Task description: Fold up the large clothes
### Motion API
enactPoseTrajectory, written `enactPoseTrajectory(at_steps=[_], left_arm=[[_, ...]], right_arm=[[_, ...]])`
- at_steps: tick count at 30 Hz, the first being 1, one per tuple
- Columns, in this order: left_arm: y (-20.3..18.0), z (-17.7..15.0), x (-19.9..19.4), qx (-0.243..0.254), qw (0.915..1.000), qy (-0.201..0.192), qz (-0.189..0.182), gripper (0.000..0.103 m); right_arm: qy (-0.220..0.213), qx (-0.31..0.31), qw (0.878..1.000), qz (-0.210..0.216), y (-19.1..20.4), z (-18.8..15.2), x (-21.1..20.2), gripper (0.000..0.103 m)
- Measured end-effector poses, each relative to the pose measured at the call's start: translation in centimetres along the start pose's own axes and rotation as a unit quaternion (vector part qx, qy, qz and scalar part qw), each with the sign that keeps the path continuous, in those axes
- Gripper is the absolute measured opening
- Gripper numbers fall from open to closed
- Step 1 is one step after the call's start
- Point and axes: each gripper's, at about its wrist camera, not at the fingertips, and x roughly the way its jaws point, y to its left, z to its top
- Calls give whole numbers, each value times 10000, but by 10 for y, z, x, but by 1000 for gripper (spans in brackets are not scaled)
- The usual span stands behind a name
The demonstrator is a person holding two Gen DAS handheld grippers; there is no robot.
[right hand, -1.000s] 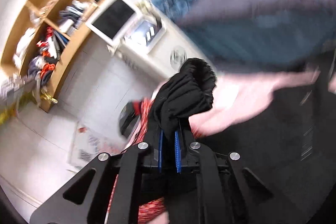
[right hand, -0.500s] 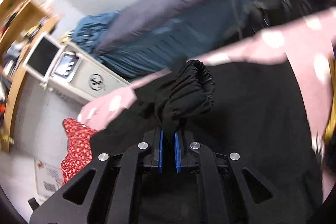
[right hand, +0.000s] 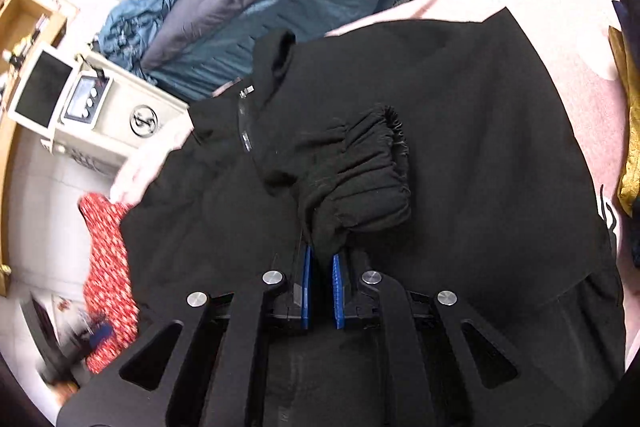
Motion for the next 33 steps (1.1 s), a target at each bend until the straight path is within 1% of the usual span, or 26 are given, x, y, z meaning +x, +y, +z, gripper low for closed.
enactPoseTrajectory(at_steps=[2, 4, 5, 8, 9, 10, 11, 12, 13, 14, 16, 18, 19, 21, 22, 23, 24, 25, 26, 27, 28, 29, 30, 31, 32, 33], left_arm=[[-1, 23, 18, -104, 9998, 46, -162, 93], [-2, 40, 38, -158, 9993, 212, -277, 93], [-2, 47, 49, -176, 9990, 295, -288, 93], [-3, 63, 82, -193, 9989, 426, -97, 92], [-5, 65, 86, -194, 9989, 410, -130, 89], [-8, 69, 88, -150, 9991, 366, -172, 83], [-15, 74, 88, -39, 9994, 326, -60, 63], [-19, 77, 88, 59, 9995, 319, -23, 40], [-24, 81, 87, 161, 9992, 327, -191, 12], [-32, 86, 86, 277, 9984, 376, -325, 4], [-50, 94, 78, 634, 9969, 226, -398, 4], [-65, 105, 71, 976, 9948, 37, -274, 3], [-70, 112, 68, 1054, 9941, -103, -218, 3], [-75, 130, 63, 995, 9941, -347, -273, 3], [-76, 137, 63, 986, 9939, -453, -211, 3], [-75, 141, 66, 1008, 9935, -519, -63, 3], [-71, 144, 78, 997, 9941, -390, 179, 5], [-66, 145, 93, 990, 9942, -121, 399, 8], [-63, 143, 110, 1092, 9908, 255, 753, 10], [-60, 141, 114, 1204, 9882, 365, 870, 11], [-59, 137, 110, 1326, 9873, 342, 810, 11], [-59, 133, 99, 1420, 9867, 244, 749, 23], [-58, 132, 90, 1449, 9865, 168, 742, 55], [-56, 129, 77, 1461, 9865, 24, 742, 75], [-51, 126, 56, 1442, 9858, -311, 804, 98], [-52, 126, 42, 1421, 9852, -558, 785, 96]], right_arm=[[51, -21, 10000, -43, -1, -5, 2, 9], [72, -1, 10000, -62, -4, -9, 2, 9], [84, 12, 9999, -67, -4, -10, 2, 9], [109, -3, 9999, -108, -5, -15, 1, 9], [124, -26, 9998, -127, -4, -16, 2, 9], [141, -42, 9998, -142, -5, -18, 2, 9], [154, -39, 9998, -156, -5, -19, 2, 9], [161, -7, 9997, -160, -6, -20, 2, 9], [164, 12, 9997, -161, -7, -20, 2, 9], [148, 34, 9997, -181, -8, -20, 2, 9], [48, 69, 9997, -223, -9, -18, 0, 9], [-28, 80, 9997, -219, -8, -15, -2, 9], [-63, 75, 9997, -214, -7, -13, -2, 9], [-153, -3, 9998, -130, -2, -7, -3, 9], [-202, -104, 9997, -117, 3, -5, -3, 9], [-236, -188, 9995, -122, 7, -4, -3, 9], [-245, -298, 9991, -188, 11, -2, 0, 11], [-120, -342, 9988, -338, 12, -1, 10, 21], [102, -320, 9980, -543, 11, -2, 21, 36], [513, -225, 9951, -818, 7, -2, 38, 43], [856, -71, 9922, -902, 1, -3, 51, 52], [969, 25, 9917, -840, -2, -4, 56, 53], [943, 112, 9926, -753, -5, -5, 55, 59], [851, 157, 9935, -744, -7, -6, 51, 71], [679, 192, 9944, -788, -9, -8, 43, 76], [578, 226, 9951, -768, -11, -9, 35, 77]])
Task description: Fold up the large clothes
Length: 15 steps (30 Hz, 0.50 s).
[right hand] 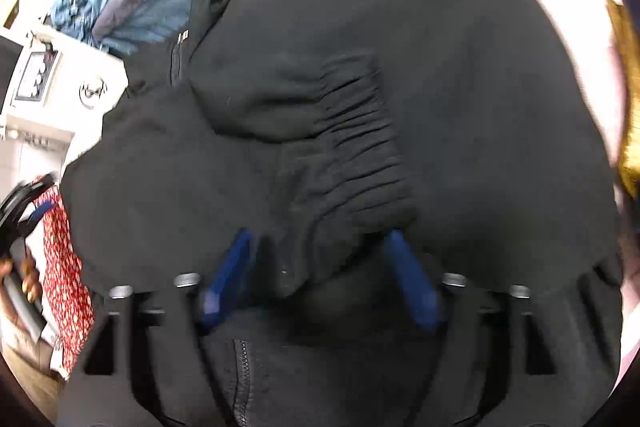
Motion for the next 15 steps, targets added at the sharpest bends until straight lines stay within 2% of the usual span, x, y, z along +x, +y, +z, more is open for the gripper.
enactPoseTrajectory(at_steps=[2, 5, 7, 9, 13, 14, 15], left_arm=[[10, -6, -28, -83, 9997, -187, -155, 96], [16, -42, -59, 89, 9989, 26, -462, 96], [12, -81, -70, 425, 9982, 197, -363, 96], [14, -126, -69, 696, 9959, 542, -219, 97], [18, -199, -47, 569, 9899, 1300, -31, 96], [17, -212, -42, 534, 9882, 1438, -42, 93], [15, -224, -37, 555, 9863, 1550, -72, 78]], right_arm=[[-64, 54, 9999, 151, -7, -4, -12, 77], [-24, -49, 9995, 315, -16, -14, -29, 77], [-1, -321, 9991, 266, -22, -27, -42, 77], [-24, -465, 9988, 154, -33, -38, -54, 77], [-9, -468, 9989, -13, -60, -61, -71, 77], [36, -461, 9989, -59, -67, -70, -73, 77], [77, -453, 9989, -121, -70, -76, -74, 77]])
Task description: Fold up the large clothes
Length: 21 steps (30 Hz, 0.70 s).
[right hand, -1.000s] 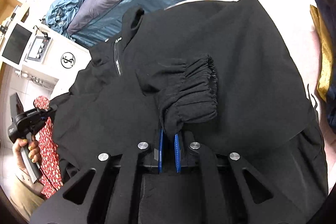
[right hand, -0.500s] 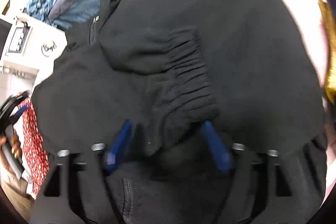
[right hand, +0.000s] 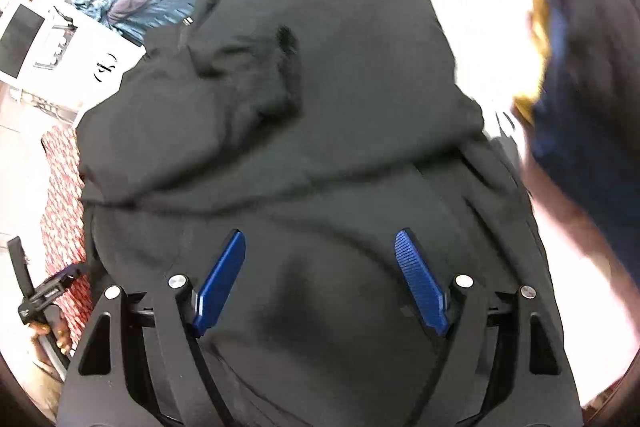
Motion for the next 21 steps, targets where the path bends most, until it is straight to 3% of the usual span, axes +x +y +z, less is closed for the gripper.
enactPoseTrajectory(at_steps=[1, 2, 3, 5, 9, 11, 14, 16, 18, 19, 21], left_arm=[[-4, -6, 8, 88, 9999, 95, 115, 64], [-5, -9, 14, 106, 9994, 198, 249, 29], [-2, -12, 22, 23, 9988, 351, 337, 11], [9, -13, 20, -319, 9990, 313, 61, 7], [23, -29, -3, -241, 9993, 112, 246, 6], [33, -45, 2, -315, 9988, 275, 263, 6], [42, -58, 7, -442, 9983, 318, 209, 11], [38, -63, -3, -445, 9985, 291, 149, 24], [38, -69, -25, -479, 9985, 31, -259, 81], [39, -73, -38, -490, 9976, -201, -450, 89], [45, -86, -57, -494, 9961, -447, -577, 93]], right_arm=[[40, 9, 10000, -50, -5, -9, -1, 77], [59, 22, 10000, -73, -8, -14, 0, 77], [81, 59, 9999, -95, -12, -20, -1, 77], [111, 172, 9998, -79, -21, -30, -4, 77], [-3, 139, 9998, -142, -33, -46, -17, 77], [-15, 151, 9997, -206, -40, -53, -21, 77], [-23, 331, 9992, -214, -58, -64, -29, 77], [-51, 422, 9989, -199, -72, -73, -38, 77], [-125, 417, 9989, -176, -82, -77, -48, 77], [-159, 395, 9990, -159, -91, -81, -55, 77], [-131, 360, 9991, -156, -109, -89, -65, 77]])
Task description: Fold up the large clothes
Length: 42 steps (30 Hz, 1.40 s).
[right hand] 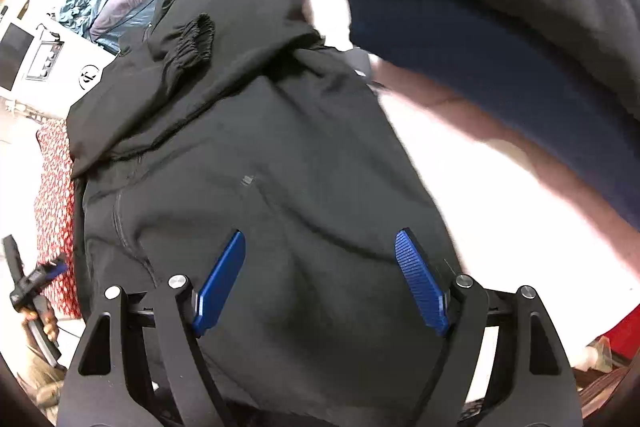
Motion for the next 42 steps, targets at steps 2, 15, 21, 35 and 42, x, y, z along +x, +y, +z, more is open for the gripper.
enactPoseTrajectory(at_steps=[2, 15, 21, 35, 42], left_arm=[[9, -14, -7, 3, 10000, 47, 2, 94], [18, -128, -4, 587, 9950, 805, 112, 94], [15, -144, 11, 1032, 9884, 1109, -128, 94], [-26, -157, 41, 1345, 9730, 1771, -610, 35], [-52, -149, 11, 2032, 9600, 1801, -682, 11]], right_arm=[[27, -30, 10000, -52, -19, -7, -9, 77], [1042, -575, 9929, 66, -71, -70, 4, 77], [1447, -554, 9876, 271, -85, -96, 20, 77], [1759, -782, 9804, 417, -76, -101, 28, 12], [1820, -1362, 9714, 685, -49, -90, -7, 3]])
